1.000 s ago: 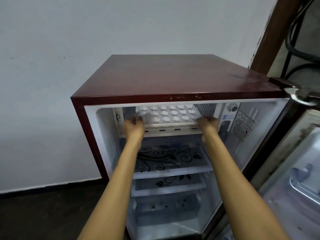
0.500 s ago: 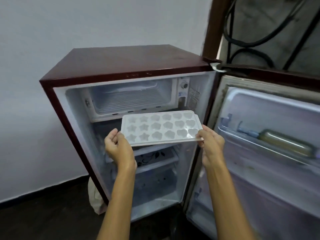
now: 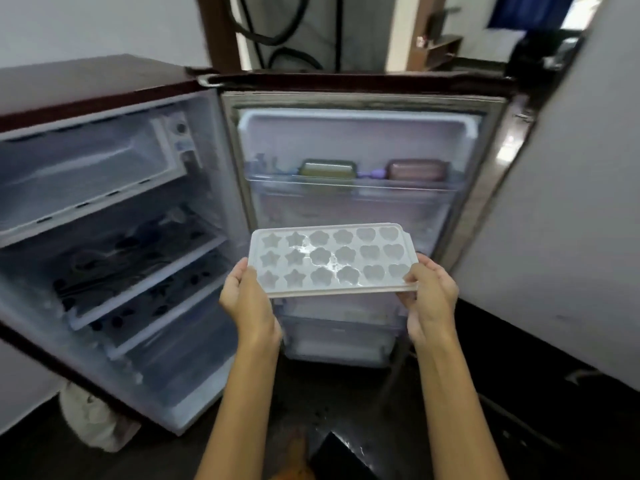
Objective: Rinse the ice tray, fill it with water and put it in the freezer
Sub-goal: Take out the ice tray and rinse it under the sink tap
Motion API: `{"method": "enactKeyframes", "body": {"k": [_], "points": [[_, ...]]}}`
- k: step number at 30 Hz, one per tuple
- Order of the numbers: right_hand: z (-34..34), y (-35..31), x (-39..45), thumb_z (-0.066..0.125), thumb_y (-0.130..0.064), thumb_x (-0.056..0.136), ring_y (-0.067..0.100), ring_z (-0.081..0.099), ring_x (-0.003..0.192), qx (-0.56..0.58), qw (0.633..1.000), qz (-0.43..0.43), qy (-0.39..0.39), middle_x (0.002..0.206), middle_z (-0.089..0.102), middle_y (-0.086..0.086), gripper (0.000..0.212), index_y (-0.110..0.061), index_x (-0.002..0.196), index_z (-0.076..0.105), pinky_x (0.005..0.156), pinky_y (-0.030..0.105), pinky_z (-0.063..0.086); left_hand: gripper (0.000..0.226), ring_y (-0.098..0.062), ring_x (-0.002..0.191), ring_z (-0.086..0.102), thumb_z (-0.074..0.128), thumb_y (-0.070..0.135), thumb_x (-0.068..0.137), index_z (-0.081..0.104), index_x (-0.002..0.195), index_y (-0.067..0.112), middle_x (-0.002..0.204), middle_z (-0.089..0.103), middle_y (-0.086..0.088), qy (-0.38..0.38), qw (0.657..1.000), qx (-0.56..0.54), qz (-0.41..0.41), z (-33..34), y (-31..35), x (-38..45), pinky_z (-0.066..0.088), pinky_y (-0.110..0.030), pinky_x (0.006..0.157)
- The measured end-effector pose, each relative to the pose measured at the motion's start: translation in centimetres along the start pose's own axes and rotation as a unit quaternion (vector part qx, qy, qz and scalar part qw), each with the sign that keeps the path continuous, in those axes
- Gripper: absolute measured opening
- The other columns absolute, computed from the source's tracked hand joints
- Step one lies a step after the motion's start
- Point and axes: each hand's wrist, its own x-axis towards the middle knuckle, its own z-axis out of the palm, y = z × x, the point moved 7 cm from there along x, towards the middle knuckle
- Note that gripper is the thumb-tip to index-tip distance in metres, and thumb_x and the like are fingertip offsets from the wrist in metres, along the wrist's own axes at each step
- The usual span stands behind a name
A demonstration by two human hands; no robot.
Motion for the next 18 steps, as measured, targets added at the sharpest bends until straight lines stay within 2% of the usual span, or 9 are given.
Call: {"method": "enactKeyframes", "body": {"k": [3,7,13,18], "points": [[-5.6,-2.6,-0.6,0.045,0.009,0.074,0.020,0.057,0.075,0.024,0.997,-0.021,0.067,0.088,0.065,0.009,0.036,-0.003,0.103,0.064,0.058,0.029,0.043,0.025,-0.011,0.088,0.066,0.048,0.008,0.094,0.059,0.117,0.010,0.099,0.068,0.000,-0.056,0.998,0.017,-0.031,3.4,-2.5,-3.3,0.054,-0.020,0.066],[-12.3,-5.8,-1.1,0.044,0.009,0.076,0.019,0.063,0.082,0.074,0.982,-0.056,0.164,0.091,0.067,0.007,0.036,-0.005,0.104,0.062,0.069,0.033,0.052,0.030,-0.018,0.099,0.066,0.048,0.005,0.093,0.059,0.120,0.010,0.109,0.068,-0.005,-0.144,0.986,0.048,-0.065,8.7,-6.1,-7.2,0.055,-0.029,0.082],[-21.2,-9.7,-2.0,0.044,0.009,0.079,0.020,0.068,0.088,0.121,0.938,-0.116,0.303,0.093,0.069,0.005,0.032,-0.011,0.095,0.064,0.078,0.036,0.057,0.027,-0.017,0.094,0.066,0.051,0.008,0.094,0.060,0.119,0.008,0.105,0.068,-0.005,-0.263,0.952,0.059,-0.142,17.0,-12.1,-13.2,0.055,-0.020,0.072],[-27.1,-12.5,-3.5,0.043,0.009,0.078,0.022,0.068,0.092,0.148,0.884,-0.168,0.409,0.098,0.069,0.009,0.037,-0.003,0.105,0.065,0.076,0.034,0.056,0.019,-0.020,0.096,0.066,0.051,0.007,0.093,0.066,0.106,0.007,0.098,0.070,-0.004,-0.352,0.909,0.075,-0.211,23.2,-16.7,-19.1,0.053,-0.029,0.085]]}}
